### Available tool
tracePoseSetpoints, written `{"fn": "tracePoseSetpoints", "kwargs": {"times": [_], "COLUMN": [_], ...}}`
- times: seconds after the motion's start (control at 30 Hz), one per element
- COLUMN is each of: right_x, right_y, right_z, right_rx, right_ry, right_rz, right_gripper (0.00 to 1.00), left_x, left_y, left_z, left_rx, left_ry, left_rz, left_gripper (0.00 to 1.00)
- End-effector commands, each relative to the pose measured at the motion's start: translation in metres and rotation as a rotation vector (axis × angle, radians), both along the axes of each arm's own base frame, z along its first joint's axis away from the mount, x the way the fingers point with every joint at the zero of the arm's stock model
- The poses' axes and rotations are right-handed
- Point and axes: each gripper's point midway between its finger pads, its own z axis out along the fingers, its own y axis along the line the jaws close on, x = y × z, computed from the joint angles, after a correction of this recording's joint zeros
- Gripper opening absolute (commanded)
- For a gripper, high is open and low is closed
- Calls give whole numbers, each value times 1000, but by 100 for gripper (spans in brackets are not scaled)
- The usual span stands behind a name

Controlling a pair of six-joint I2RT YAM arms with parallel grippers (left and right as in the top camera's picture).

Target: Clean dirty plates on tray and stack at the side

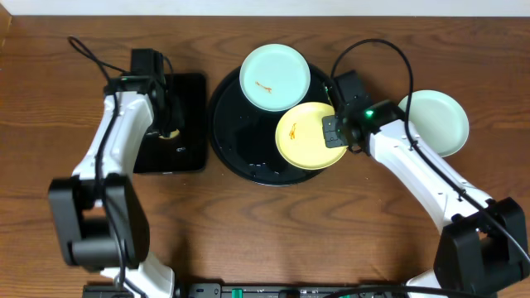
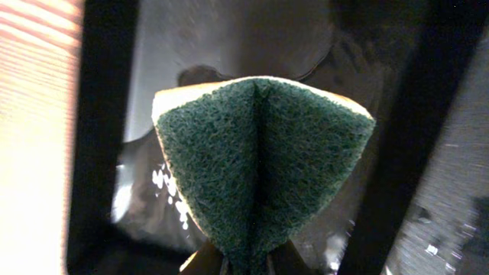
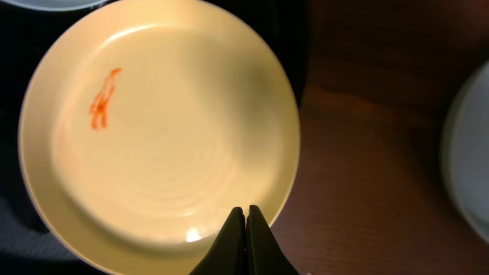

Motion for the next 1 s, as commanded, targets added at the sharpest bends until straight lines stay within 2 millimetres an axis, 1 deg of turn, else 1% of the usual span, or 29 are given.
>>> {"fn": "tracePoseSetpoints", "kwargs": {"times": [0.0,0.07,0.17,0.27,0.43,0.5,0.57,0.6,0.73,0.77,0.8,0.83,0.97], "right_x": [3,5,3,0,-4,-5,-6,-5,-3,-3,-2,-2,-2], "right_y": [-19,-27,-32,-37,-30,-29,-30,-31,-28,-28,-28,-28,-28], "right_z": [-4,-6,-16,-33,-58,-66,-71,-71,-71,-71,-70,-70,-70], "right_rx": [41,65,98,118,144,144,144,144,154,154,155,155,156], "right_ry": [34,47,89,143,218,240,253,253,244,243,241,241,238], "right_rz": [-73,-94,-97,-114,-107,-123,-140,-141,-137,-136,-136,-136,-135], "right_gripper": [9,17,20,21,29,29,28,26,12,11,7,1,1], "left_x": [2,0,-3,-6,-7,-8,-8,-8,-8,-8,-8,-8,-8], "left_y": [0,-2,-7,-8,-8,-8,-8,-8,-8,-8,-8,-8,-8], "left_z": [24,27,25,22,22,21,21,21,21,21,21,21,21], "left_rx": [7,2,-15,-15,-15,-15,-15,-15,-15,-15,-15,-15,-15], "left_ry": [-53,-54,-38,-26,-23,-20,-19,-18,-18,-18,-18,-18,-17], "left_rz": [-7,-12,-21,-24,-24,-24,-24,-24,-24,-24,-24,-24,-24], "left_gripper": [8,8,8,8,8,8,8,8,8,8,8,8,8]}}
